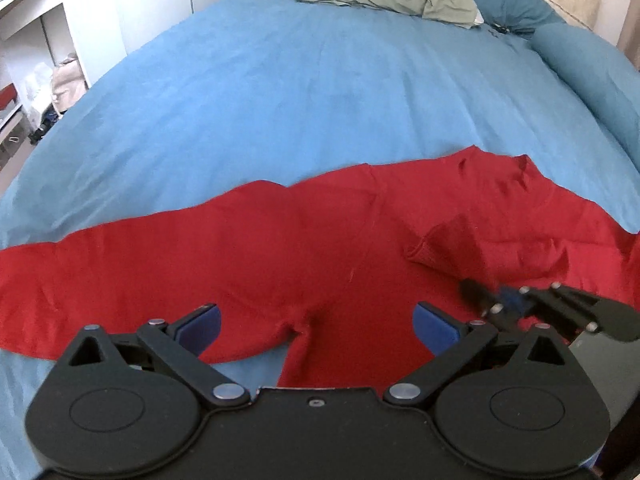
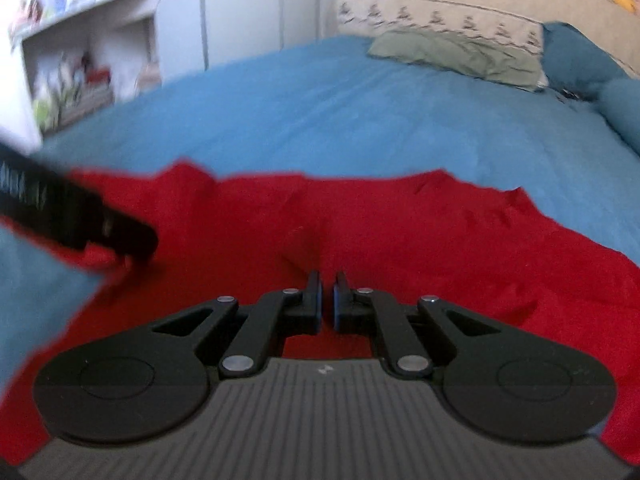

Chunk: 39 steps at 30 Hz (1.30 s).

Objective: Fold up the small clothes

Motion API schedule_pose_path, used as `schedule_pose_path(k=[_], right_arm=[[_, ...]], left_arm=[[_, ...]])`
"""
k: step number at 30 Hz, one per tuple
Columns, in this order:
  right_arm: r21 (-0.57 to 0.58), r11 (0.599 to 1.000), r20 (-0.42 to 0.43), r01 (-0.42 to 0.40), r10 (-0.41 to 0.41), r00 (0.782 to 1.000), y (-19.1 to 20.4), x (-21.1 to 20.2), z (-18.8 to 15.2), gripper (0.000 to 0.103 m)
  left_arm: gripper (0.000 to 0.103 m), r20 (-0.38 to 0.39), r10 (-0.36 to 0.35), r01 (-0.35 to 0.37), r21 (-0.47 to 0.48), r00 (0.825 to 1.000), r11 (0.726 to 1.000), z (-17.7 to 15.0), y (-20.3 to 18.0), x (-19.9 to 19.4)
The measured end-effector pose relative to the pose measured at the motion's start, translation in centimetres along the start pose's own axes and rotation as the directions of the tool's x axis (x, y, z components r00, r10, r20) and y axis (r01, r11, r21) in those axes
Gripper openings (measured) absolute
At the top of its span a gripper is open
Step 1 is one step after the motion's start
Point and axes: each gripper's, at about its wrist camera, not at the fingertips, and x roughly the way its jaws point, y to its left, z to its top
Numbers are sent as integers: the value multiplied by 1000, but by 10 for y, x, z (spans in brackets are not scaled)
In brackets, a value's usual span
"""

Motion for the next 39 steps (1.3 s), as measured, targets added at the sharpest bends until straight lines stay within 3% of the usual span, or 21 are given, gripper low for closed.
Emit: schedule_pose_path(k=[3, 4, 5, 7, 11, 17, 21, 24, 27, 29, 33, 39], right_arm=[[-90, 996, -21, -9, 7, 1000, 11, 5, -13, 25], [-122, 992, -27, -15, 12, 1000, 12, 11, -14, 35], [-166, 986, -29, -23, 19, 999, 15, 8, -17, 52], [-231, 973, -20, -23, 19, 1000, 24, 7, -19, 71], [-230, 973, -52, -29, 18, 998, 7, -20, -29, 72], [-124, 992, -104, 8, -21, 994, -38, -63, -48, 72], [-20, 999, -115, 38, -40, 993, -68, -75, -54, 72], [42, 997, -122, 67, -62, 991, -84, -83, -60, 72], [85, 993, -130, 88, -76, 989, -95, -90, -71, 72], [115, 989, -147, 94, -76, 986, -99, -95, -78, 72], [137, 986, -150, 97, -76, 986, -105, -104, -81, 72], [151, 984, -152, 95, -72, 986, -109, -97, -76, 72]], left_arm=[[103, 2, -41, 41, 0, 999, 999, 6, -3, 7], [103, 1, -55, 55, 4, 998, 998, 6, -3, 9], [103, -2, -67, 67, 9, 998, 998, 8, -5, 10], [103, -16, -94, 94, 11, 995, 996, 7, -11, 12], [100, -37, -169, 168, -13, 985, 986, 5, -24, 18], [78, -67, -239, 232, -104, 969, 967, 3, -46, 42], [61, -78, -221, 208, -141, 972, 968, -1, -57, 62], [58, -45, -196, 187, -155, 979, 970, -1, -62, 67], [37, -39, -155, 148, -150, 987, 978, 2, -67, 69], [37, -42, -114, 106, -165, 993, 981, 2, -65, 65], [49, -49, -3, -6, -166, 999, 986, -5, -61, 54], [50, -65, -49, 34, -208, 997, 978, -10, -61, 61]])
